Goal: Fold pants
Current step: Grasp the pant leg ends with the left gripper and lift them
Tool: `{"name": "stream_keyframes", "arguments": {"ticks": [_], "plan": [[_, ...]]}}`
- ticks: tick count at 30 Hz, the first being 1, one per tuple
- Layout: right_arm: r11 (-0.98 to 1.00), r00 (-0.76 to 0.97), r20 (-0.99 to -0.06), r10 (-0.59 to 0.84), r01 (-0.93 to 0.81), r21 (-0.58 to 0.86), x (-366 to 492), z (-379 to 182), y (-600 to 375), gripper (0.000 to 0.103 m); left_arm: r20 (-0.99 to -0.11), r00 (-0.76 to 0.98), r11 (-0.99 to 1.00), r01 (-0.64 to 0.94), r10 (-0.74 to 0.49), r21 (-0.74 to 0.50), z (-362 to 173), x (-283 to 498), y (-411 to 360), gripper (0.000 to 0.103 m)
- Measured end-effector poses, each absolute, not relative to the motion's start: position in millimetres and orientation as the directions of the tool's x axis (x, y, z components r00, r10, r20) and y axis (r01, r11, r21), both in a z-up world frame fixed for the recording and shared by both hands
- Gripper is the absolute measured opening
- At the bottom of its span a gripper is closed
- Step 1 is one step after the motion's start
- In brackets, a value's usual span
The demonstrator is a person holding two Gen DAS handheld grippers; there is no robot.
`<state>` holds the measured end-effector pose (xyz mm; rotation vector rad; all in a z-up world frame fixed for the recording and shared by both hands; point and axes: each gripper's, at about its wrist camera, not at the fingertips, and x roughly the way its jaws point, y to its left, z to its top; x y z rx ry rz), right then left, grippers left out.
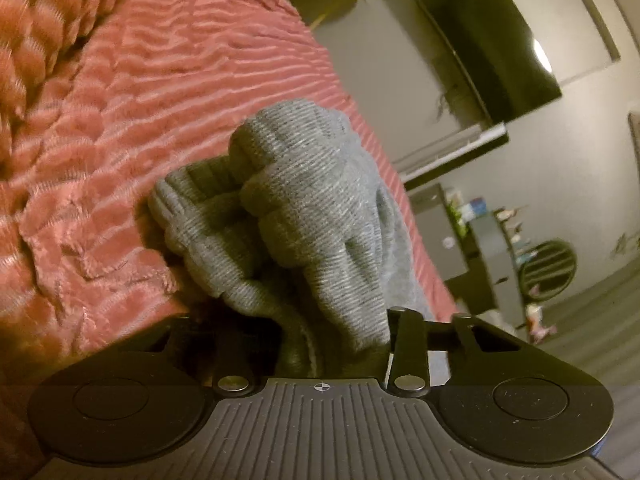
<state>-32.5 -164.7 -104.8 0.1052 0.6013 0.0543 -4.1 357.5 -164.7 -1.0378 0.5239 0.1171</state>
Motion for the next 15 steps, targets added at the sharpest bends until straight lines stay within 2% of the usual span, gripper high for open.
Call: {"name": "stream_keyframes", "arguments": {"ticks": [4,11,15], "plan": [[0.992,0.812,-0.577,0.087,-0.020,0.121,-30,-102,-165,0.099,-0.485,0.865,0.565,-0.338,-0.128,-0.752,-143,-5,350,0.026],[0.986,0.794,-0.601,0.093,0.010,0.166,-33,-87,-174,0.099,-0.433,0.891,0.619,-0.263,-0.139,-0.740,-95,-11,326,0.022],[0.969,0.820,-0.566,0.082,0.066,0.236,-46,-67,-190,0.099,-0.415,0.901,0.705,-0.212,-0.128,-0.677,-52,-7,294,0.022]]}}
